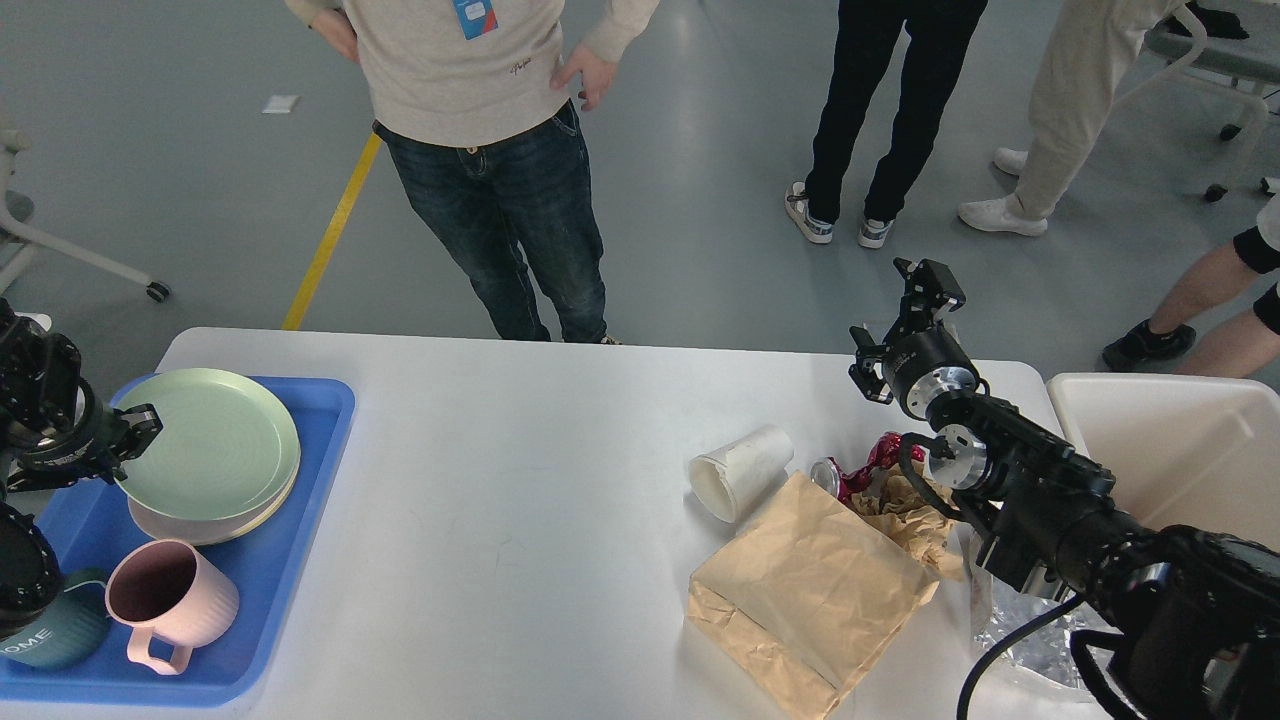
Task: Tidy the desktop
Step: 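Release the plate and raise the left gripper above the tray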
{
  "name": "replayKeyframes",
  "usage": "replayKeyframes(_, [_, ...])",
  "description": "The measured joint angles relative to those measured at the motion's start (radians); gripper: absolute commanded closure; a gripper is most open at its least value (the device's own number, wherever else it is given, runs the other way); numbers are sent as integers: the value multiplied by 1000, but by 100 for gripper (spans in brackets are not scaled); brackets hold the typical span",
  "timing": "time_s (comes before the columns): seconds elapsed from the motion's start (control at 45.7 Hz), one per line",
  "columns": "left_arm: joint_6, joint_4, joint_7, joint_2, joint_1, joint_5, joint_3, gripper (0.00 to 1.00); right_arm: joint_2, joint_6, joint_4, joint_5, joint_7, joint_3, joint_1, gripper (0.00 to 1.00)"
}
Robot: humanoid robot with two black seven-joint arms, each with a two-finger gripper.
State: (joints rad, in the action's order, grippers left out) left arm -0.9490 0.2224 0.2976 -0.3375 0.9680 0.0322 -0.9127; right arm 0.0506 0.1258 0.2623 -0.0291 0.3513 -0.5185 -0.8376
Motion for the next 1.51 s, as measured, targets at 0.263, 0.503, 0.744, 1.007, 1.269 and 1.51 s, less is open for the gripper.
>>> replayKeyframes(0.263, [31, 0, 1, 0, 0, 0, 0, 58, 0, 0, 0, 0, 0, 0, 0, 0])
replayKeyframes(0.503, [126, 0, 1, 0, 0, -3, 0, 13, 0, 0, 0, 0, 0, 0, 0, 0])
replayKeyframes(0.744, [297, -4, -11, -2, 8, -2, 71, 4, 0, 0, 0, 0, 0, 0, 0, 0])
replayKeyframes(1.007, [311, -12, -84, 41, 32, 28, 450, 4, 0, 0, 0, 0, 0, 0, 0, 0])
replayKeyframes(1.269, [362, -12, -182, 123, 22, 31, 1012, 4, 0, 0, 0, 0, 0, 0, 0, 0])
replayKeyframes(1.51, [369, -12, -317, 181, 4, 40, 1324, 4, 0, 0, 0, 0, 0, 0, 0, 0])
